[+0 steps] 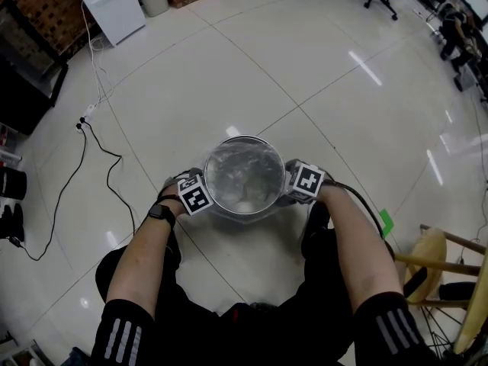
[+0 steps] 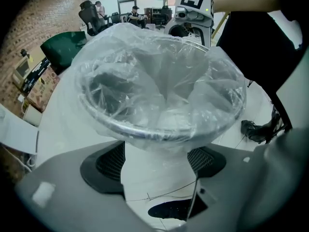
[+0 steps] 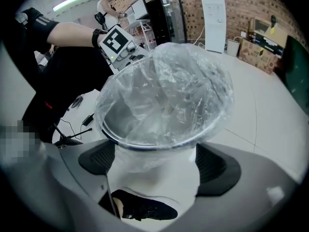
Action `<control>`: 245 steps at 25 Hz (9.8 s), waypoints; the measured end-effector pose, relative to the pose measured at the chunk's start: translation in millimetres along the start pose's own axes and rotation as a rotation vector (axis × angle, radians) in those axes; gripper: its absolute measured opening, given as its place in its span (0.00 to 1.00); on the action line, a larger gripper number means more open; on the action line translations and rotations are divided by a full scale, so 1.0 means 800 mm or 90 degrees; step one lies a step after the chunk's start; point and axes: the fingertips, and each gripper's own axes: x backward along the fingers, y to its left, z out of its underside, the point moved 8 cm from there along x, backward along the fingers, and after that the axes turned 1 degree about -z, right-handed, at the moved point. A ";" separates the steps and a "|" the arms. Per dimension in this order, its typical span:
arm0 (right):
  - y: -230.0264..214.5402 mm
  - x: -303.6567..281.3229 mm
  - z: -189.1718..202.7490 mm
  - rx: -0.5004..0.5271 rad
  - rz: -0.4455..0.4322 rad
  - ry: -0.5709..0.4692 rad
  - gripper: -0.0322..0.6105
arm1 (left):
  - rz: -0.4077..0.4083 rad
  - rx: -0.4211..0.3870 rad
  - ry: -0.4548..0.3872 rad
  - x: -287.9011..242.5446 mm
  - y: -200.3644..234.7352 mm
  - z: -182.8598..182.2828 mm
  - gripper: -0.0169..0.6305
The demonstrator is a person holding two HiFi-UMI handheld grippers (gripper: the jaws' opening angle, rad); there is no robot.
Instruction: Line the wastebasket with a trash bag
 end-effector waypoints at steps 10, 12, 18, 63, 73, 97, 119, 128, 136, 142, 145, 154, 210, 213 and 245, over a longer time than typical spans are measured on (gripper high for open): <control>0.005 0.022 0.014 0.025 -0.046 0.142 0.88 | 0.112 -0.009 0.087 0.024 -0.013 0.021 0.64; 0.005 0.038 0.011 0.026 -0.044 0.144 0.88 | 0.117 -0.015 0.096 0.047 -0.012 0.022 0.64; 0.005 0.088 -0.016 0.056 0.011 0.110 0.86 | 0.206 0.018 0.037 0.117 -0.020 0.005 0.60; 0.166 0.020 -0.152 0.399 -0.004 -0.025 0.36 | -0.050 0.231 -0.164 0.061 0.191 -0.119 0.02; 0.164 -0.012 -0.114 0.396 -0.041 0.023 0.16 | -0.037 0.297 -0.149 0.028 0.200 -0.099 0.02; -0.019 0.091 -0.054 -0.084 0.059 -0.071 0.06 | -0.033 0.264 -0.150 0.048 0.173 -0.097 0.09; -0.130 0.114 0.000 -0.122 0.430 0.017 0.06 | -0.133 0.206 -0.165 0.038 0.195 -0.127 0.02; -0.123 0.052 0.013 -0.179 0.227 0.072 0.06 | -0.002 0.259 -0.085 -0.004 0.182 -0.090 0.02; -0.088 -0.006 0.029 -0.208 0.103 0.080 0.06 | 0.017 0.271 -0.067 -0.009 0.171 -0.067 0.03; -0.112 0.036 0.024 -0.182 0.215 0.101 0.16 | -0.047 0.279 -0.075 0.026 0.193 -0.055 0.06; -0.110 0.062 0.034 -0.174 0.216 0.116 0.24 | -0.064 0.265 -0.081 0.056 0.193 -0.048 0.09; -0.065 0.115 0.013 -0.020 0.197 0.045 0.40 | -0.008 0.086 -0.100 0.123 0.121 -0.035 0.29; 0.005 0.003 0.029 -0.016 0.101 0.052 0.73 | 0.013 0.023 0.020 0.028 0.004 0.026 0.64; 0.007 0.037 0.017 -0.017 0.127 0.038 0.73 | 0.011 0.016 0.017 0.055 0.004 0.024 0.64; 0.132 0.246 -0.121 -0.073 0.231 -0.487 0.06 | -0.231 0.184 -0.480 0.342 -0.035 -0.105 0.02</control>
